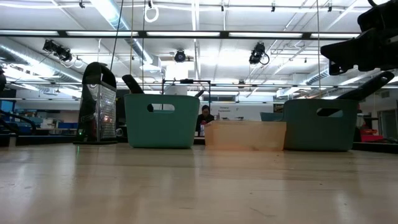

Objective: Pick & Place Kitchen Items
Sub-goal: Return to Home Position

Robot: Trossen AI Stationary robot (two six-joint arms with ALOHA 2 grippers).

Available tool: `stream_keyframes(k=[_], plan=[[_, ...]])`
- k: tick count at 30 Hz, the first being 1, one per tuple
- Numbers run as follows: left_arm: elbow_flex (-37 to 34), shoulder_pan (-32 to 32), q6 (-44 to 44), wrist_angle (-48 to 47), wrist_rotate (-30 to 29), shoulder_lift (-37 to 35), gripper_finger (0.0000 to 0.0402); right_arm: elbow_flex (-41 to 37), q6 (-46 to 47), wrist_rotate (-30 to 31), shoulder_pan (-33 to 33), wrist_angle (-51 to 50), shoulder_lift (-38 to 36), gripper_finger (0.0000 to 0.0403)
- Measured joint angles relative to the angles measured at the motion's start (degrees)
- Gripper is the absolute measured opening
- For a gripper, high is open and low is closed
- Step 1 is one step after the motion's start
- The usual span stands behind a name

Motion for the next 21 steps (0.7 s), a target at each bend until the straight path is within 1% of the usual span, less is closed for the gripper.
stream_keyframes(k=[12, 18, 21], plan=[[-0.02, 0.0, -0.22, 0.54, -0.13, 0.0, 0.0012, 0.0, 0.01, 0.0, 0.0, -0.01, 0.0, 0.0025], [-0.06, 0.0, 3.69, 0.51, 0.25, -0.13, 0.0012, 0.0, 0.02, 0.0, 0.0, -0.02, 0.0, 0.0025], [-2.09, 0.02, 4.63, 2.49, 0.23, -0.24, 0.0012, 0.0, 0.02, 0.0, 0.0, -0.02, 0.0, 0.0025]])
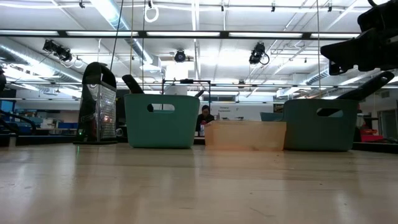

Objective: Pick & Place Kitchen Items
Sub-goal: Return to Home Position

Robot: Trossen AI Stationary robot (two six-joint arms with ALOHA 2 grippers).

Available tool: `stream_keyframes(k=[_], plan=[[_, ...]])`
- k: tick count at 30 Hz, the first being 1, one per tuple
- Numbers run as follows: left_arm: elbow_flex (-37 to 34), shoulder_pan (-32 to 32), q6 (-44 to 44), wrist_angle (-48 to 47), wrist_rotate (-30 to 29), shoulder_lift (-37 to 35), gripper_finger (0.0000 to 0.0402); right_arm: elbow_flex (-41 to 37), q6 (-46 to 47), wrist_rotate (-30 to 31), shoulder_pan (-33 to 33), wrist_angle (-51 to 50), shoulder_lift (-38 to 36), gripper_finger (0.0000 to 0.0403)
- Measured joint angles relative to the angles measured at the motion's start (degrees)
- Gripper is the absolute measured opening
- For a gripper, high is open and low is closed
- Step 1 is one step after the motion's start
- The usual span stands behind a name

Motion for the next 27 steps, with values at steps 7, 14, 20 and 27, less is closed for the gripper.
stream_keyframes(k=[7, 14, 20, 27], plan=[[-12.84, -0.02, -0.87, 13.33, 0.02, -3.86, 0.0012, 0.0, -0.01, 0.04, 0.0, -0.04, 0.0, 0.0025], [-23.9, -0.01, -3.93, 22.37, 0.02, -9.04, 0.0012, 0.0, -0.01, 0.04, 0.0, -0.02, 0.0, 0.0025], [-31.17, -0.02, -2.96, 25.44, 0.8, -15.92, 0.0012, 0.0, -0.02, 0.02, 0.0, -0.02, 0.0, 0.0025], [-38.84, -0.02, -2.96, 25.06, 5.96, -26.41, 0.0012, 0.0, -0.01, 0.02, 0.0, -0.02, 0.0, 0.0025]])
